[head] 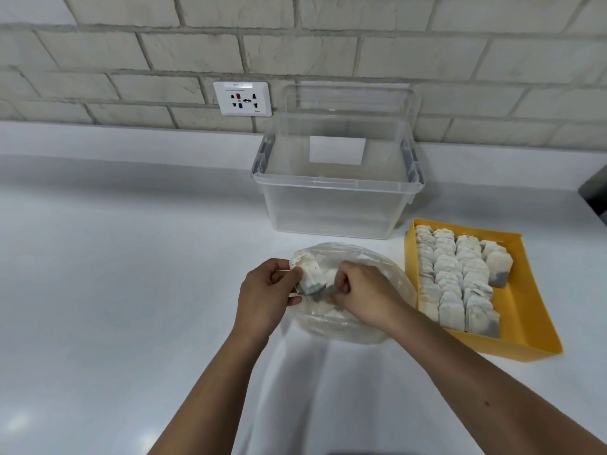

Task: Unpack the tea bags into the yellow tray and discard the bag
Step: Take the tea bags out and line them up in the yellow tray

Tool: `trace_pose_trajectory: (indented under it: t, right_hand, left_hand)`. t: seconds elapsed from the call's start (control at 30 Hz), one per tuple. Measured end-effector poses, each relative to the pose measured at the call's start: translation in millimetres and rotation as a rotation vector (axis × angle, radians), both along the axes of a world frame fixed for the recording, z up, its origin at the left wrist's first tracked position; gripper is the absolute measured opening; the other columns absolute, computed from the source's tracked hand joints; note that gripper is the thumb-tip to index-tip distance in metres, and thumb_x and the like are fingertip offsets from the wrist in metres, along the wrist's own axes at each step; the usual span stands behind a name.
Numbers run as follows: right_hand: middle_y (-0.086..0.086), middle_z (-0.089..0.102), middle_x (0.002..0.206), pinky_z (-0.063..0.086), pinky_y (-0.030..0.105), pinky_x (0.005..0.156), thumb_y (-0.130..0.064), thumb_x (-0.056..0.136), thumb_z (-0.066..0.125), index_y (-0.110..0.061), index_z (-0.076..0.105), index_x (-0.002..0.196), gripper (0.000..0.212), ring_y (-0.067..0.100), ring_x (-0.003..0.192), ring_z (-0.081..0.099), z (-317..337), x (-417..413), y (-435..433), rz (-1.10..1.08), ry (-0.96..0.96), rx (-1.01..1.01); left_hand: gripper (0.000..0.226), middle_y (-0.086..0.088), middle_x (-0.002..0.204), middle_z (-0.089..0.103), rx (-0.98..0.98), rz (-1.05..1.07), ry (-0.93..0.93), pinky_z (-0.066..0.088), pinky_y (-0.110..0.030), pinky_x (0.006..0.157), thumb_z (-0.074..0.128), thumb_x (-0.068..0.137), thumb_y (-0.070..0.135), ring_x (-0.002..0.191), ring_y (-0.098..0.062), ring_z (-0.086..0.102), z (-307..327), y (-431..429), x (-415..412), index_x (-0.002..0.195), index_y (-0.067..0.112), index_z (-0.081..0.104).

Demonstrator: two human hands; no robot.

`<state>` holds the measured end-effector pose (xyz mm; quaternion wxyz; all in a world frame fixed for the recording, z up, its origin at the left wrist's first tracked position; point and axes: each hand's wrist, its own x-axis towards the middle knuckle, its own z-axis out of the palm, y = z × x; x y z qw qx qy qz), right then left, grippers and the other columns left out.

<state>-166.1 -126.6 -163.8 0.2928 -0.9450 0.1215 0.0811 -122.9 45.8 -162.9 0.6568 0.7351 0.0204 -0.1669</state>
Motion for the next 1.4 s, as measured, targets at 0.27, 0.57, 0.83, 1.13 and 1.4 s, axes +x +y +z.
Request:
trace_pose_trajectory:
  t: [0.27, 0.57, 0.83, 1.13, 1.4]
  right_hand:
    - [0.015, 0.058, 0.079, 0.049, 0.029, 0.052, -0.005, 0.084, 0.073, -0.008, 0.057, 0.092, 0.018, 0.015, 0.055, 0.057, 40.9, -57.6, -25.3, -0.329, -0.222, 0.775]
    - [0.001, 0.055, 0.076, 0.058, 0.033, 0.070, -0.016, 0.091, 0.065, -0.034, 0.070, 0.110, 0.026, 0.008, 0.062, 0.062, 41.5, -90.4, -35.2, -0.308, -0.324, 0.475]
    - [-0.014, 0.051, 0.104, 0.051, 0.028, 0.069, -0.025, 0.093, 0.060, -0.055, 0.049, 0.131, 0.049, 0.006, 0.091, 0.055, 44.3, -126.0, -68.2, -0.114, -0.442, -0.162]
    - [-0.014, 0.054, 0.101, 0.051, 0.031, 0.074, -0.024, 0.092, 0.063, -0.039, 0.069, 0.111, 0.024, 0.003, 0.086, 0.056, 47.2, -150.8, -128.2, -0.067, -0.446, -0.131]
    - [-0.012, 0.062, 0.086, 0.051, 0.036, 0.075, -0.034, 0.081, 0.075, -0.028, 0.073, 0.085, 0.008, 0.006, 0.078, 0.059, 78.9, -155.6, -213.3, -0.189, -0.272, -0.282]
  left_hand:
    - [0.007, 0.001, 0.063, 0.067, -0.009, -0.023, -0.015, 0.060, -0.026, 0.065, 0.064, 0.093, 0.010, 0.069, -0.014, 0.070, 11.9, -9.8, -7.7, 0.090, 0.008, 0.070]
    - [0.009, -0.003, 0.066, 0.064, -0.068, -0.214, 0.026, 0.061, -0.029, 0.067, 0.067, 0.091, 0.011, 0.068, -0.015, 0.066, 25.1, -52.7, -48.0, 0.085, 0.005, 0.070]
    - [0.012, -0.007, 0.068, 0.065, -0.053, -0.325, 0.030, 0.063, -0.035, 0.073, 0.066, 0.092, 0.010, 0.066, -0.019, 0.067, 35.7, -97.7, -68.1, 0.082, 0.003, 0.068]
    - [0.011, -0.010, 0.077, 0.071, -0.111, -0.461, 0.125, 0.060, -0.027, 0.062, 0.065, 0.093, 0.009, 0.067, -0.018, 0.069, 42.3, -150.9, -80.8, 0.083, 0.005, 0.068]
    - [0.011, -0.013, 0.080, 0.067, -0.064, -0.422, 0.034, 0.059, -0.025, 0.059, 0.067, 0.092, 0.012, 0.067, -0.018, 0.067, 36.1, -182.2, -64.7, 0.083, 0.007, 0.066]
